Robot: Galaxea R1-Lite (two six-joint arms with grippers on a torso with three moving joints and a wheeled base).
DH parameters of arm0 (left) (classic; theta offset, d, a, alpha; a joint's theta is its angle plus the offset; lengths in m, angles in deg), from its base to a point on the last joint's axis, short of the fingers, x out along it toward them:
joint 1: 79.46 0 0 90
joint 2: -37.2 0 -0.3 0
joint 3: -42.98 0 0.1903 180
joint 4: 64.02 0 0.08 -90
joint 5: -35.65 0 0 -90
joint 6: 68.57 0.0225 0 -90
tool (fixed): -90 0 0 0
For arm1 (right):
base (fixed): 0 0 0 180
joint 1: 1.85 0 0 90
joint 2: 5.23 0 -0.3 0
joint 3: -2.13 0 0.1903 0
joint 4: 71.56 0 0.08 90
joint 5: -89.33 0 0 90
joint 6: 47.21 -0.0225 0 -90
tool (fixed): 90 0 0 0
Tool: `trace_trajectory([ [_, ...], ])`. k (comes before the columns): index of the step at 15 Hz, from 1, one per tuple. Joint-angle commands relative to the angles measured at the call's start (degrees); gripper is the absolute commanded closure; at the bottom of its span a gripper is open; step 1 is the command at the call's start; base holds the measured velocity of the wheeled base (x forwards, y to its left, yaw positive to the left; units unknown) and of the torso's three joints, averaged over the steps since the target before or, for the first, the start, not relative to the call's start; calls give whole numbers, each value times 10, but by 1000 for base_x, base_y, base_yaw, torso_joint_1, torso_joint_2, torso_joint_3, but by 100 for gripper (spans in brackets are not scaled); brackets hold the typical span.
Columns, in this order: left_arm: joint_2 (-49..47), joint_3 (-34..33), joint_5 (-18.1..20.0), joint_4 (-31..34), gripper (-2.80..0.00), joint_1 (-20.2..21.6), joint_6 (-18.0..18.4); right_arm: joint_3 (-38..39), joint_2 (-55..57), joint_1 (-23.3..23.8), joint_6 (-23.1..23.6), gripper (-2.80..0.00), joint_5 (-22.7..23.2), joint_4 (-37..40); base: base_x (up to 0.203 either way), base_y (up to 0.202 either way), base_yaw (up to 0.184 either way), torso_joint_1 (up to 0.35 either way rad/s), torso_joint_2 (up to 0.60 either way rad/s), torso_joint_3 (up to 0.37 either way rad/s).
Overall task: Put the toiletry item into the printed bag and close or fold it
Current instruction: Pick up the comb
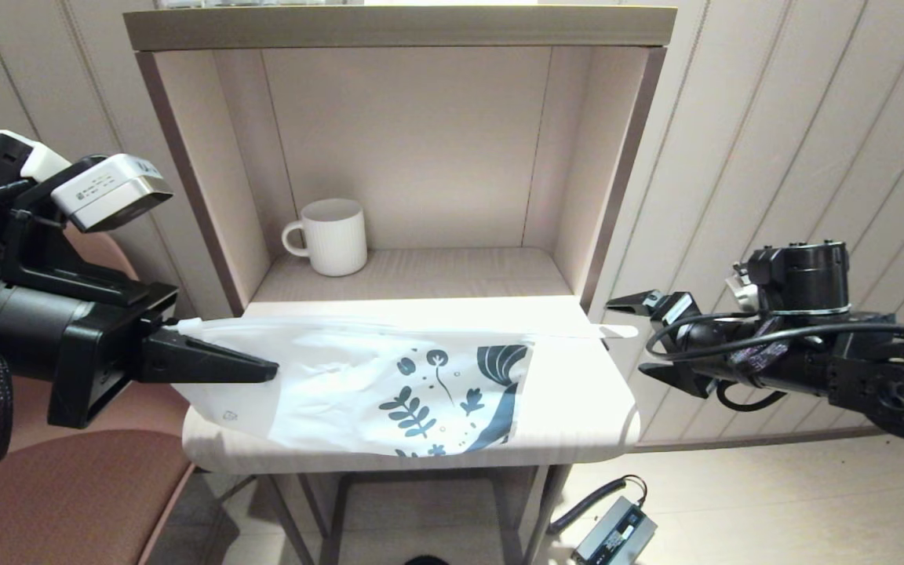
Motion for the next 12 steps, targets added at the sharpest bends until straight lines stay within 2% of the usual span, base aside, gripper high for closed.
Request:
trace_trajectory([
  [1,-3,0,3,2,0,0,2,-1,1,-1,-3,-280,1,-1,0,0,0,0,0,0],
  [3,-3,0,4,2,0,-1,2,-1,3,-1,-1,-280,2,-3,0,0,0,0,0,0],
  [6,-3,0,5,2,0,-1,2,-3,2,1,-1,-280,30,-4,0,0,0,0,0,0],
  [12,-1,-9,7,-5,0,-1,2,-6,7,16,-6,-280,30,-3,0,0,0,0,0,0],
])
